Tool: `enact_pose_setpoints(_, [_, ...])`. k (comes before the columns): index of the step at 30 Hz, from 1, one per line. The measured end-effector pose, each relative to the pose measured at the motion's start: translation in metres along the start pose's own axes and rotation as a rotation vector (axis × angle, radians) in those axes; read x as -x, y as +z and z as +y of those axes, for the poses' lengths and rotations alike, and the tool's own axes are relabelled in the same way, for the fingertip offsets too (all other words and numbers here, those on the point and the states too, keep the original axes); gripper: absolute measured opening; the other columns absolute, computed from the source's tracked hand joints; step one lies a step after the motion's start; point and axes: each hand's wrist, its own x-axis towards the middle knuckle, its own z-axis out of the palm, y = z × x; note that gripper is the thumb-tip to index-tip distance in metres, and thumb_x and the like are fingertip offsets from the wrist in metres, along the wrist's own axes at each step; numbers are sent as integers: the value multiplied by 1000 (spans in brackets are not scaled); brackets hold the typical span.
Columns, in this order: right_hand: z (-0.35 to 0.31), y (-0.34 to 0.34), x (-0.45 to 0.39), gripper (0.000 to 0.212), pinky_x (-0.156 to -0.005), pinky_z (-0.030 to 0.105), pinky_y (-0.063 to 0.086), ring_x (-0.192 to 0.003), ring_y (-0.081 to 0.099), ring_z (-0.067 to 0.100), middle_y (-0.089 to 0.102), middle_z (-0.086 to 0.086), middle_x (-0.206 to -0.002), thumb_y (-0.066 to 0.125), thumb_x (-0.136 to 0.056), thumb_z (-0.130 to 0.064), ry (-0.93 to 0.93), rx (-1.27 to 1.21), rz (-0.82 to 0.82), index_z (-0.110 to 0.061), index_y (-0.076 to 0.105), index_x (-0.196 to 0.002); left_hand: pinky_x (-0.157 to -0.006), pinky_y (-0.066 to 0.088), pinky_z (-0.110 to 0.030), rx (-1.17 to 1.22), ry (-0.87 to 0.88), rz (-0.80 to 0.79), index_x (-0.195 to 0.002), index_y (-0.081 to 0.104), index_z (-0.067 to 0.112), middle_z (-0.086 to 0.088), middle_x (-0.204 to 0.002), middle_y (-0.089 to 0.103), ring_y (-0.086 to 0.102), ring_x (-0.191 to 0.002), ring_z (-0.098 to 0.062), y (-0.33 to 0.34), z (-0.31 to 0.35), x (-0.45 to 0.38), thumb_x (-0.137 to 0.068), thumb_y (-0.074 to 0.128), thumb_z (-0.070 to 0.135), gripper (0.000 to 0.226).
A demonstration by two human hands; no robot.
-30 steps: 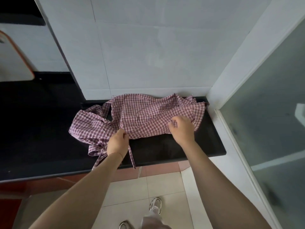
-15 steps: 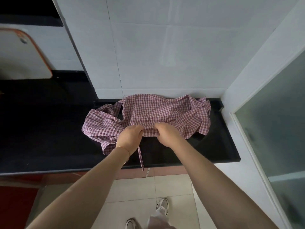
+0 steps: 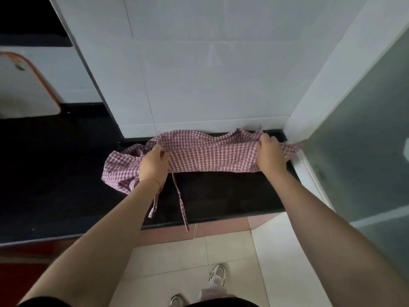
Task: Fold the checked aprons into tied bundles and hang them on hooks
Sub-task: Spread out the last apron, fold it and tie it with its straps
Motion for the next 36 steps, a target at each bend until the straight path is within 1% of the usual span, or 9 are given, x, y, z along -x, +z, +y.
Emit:
enact_pose_setpoints(4, [-8,-22,0,17,-70,33,34,-85,53,29,54,18,-100,40,-103,-7,-58,11,21,0,56,-108,-65,41,-33,-116,132,25,-98,57,10,-1,-89,57,56,-79,-21,-16,9,-10,-103,47,24,18])
enact_pose_setpoints(9, [-10,-50,3,36,-95,39,52,-111,64,32,64,21,-123,56,-98,-11,333,415,-1025,-3,54,-133,-73,61,-31,-443,-155,-890,-125,60,3,-7,-97,55,74,-73,-20,-48,20,-10,-99,56,17,30])
enact_pose_setpoints(11, [-18,-65,3,48,-90,36,53,-116,61,30,63,18,-116,54,-99,-14,366,489,-1092,0,45,-144,-75,61,-33,-397,-124,-1043,-125,61,7,-7,-107,54,73,-66,-16,-59,31,-11,-99,59,24,32])
enact_pose_setpoints(17, [-6,-30,-11,23,-77,33,52,-89,60,25,65,12,-110,47,-97,-15,103,318,-539,-2,65,-103,-66,46,-28,-502,187,-398,-86,66,10,-4,-84,67,62,-77,-17,-30,21,-38,-100,52,36,33])
enact_pose_setpoints(23, [0,25,-36,16,-72,29,45,-76,55,18,62,5,-93,53,-100,-19,88,304,-518,-8,64,-96,-76,51,-34,-509,37,-378,-96,60,10,-7,-99,63,60,-87,-22,16,0,-55,-98,45,16,16])
enact_pose_setpoints(26, [4,43,-58,33,-99,37,47,-107,61,26,63,10,-124,54,-99,-31,93,498,-732,-10,64,-122,-81,49,-30,-597,-47,-567,-97,60,8,-4,-100,62,60,-93,-21,33,7,-74,-98,44,21,20])
enact_pose_setpoints(29, [9,53,-92,49,-110,42,32,-130,46,29,53,8,-143,48,-97,-42,4,704,-730,-17,55,-139,-70,49,-33,-601,-35,-413,-90,61,7,-2,-86,59,60,-80,-21,46,23,-101,-97,45,24,25])
enact_pose_setpoints(32, [19,70,-121,37,-102,40,33,-122,45,25,57,5,-128,46,-98,-41,-146,681,-501,-21,65,-122,-81,48,-42,-564,47,-135,-102,56,6,-12,-101,55,56,-96,-31,65,32,-121,-97,44,15,16])
enact_pose_setpoints(36, [51,103,-131,25,-105,43,37,-114,54,25,62,5,-115,54,-97,-32,-212,582,-624,-15,66,-110,-99,48,-44,-700,36,-343,-117,62,5,-16,-124,58,54,-117,-35,109,8,-130,-94,45,8,29])
